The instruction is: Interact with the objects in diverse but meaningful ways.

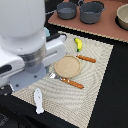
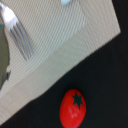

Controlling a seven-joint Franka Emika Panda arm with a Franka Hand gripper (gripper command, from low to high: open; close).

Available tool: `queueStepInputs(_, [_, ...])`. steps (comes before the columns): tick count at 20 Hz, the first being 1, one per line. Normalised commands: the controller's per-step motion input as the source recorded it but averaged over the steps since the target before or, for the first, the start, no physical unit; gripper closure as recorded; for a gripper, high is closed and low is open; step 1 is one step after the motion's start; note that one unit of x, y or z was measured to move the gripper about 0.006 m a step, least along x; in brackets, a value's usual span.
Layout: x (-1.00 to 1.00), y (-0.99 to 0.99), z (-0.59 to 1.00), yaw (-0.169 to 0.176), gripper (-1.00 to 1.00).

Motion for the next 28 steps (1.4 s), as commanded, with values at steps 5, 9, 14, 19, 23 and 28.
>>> queueStepInputs(5, [-0.91,0.61,-0.13,0.0,-1.0])
queueStepInputs(9, [-0.76,0.66,-0.2,-0.011,-1.0])
queueStepInputs(14, [-0.63,0.68,-0.28,-0.034,-1.0])
queueStepInputs(19, [-0.69,0.6,-0.4,-0.027,-1.0])
queueStepInputs(23, [-0.85,0.45,-0.46,-0.009,-1.0])
queueStepInputs(28, [-0.97,0.33,-0.4,0.0,-1.0])
